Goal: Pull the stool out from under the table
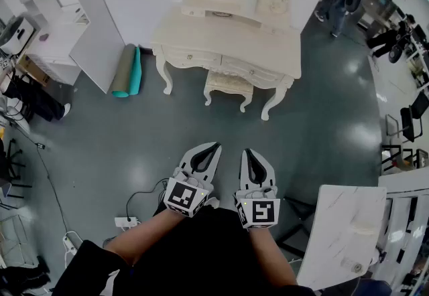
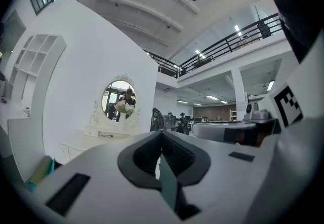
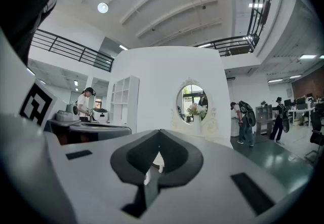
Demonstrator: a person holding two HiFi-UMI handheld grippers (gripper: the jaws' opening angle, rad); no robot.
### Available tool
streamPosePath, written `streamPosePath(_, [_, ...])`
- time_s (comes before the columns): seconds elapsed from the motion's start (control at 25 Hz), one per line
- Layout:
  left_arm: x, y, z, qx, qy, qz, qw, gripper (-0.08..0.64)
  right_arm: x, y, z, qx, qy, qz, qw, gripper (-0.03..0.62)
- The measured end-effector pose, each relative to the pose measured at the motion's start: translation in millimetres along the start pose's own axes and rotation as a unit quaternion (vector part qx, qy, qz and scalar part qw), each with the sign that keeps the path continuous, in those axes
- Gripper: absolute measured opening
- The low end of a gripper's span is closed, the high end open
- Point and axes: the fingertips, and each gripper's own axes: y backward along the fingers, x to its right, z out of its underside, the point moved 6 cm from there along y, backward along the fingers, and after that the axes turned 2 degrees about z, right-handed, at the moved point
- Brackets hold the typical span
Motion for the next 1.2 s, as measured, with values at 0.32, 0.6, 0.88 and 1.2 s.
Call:
streamPosePath(0.32, [13,0,4,0.002,0.001,0.009,1.0000,0.014,14,12,13,-0.003,-0.030,0.016,0.999,0.018])
streamPosePath(0.6, [-11,-17,14,-0.004,0.006,0.011,0.9999,0.014,20,-15,23,-0.008,-0.033,0.025,0.999,0.018])
streamPosePath(0.88, [-50,-52,20,-0.008,0.012,0.010,0.9999,0.014,37,-65,29,-0.024,-0.031,0.028,0.999,0.018])
streamPosePath(1.2, [-126,-113,40,-0.027,0.029,0.004,0.9992,0.014,62,-149,52,-0.060,-0.036,0.020,0.997,0.018])
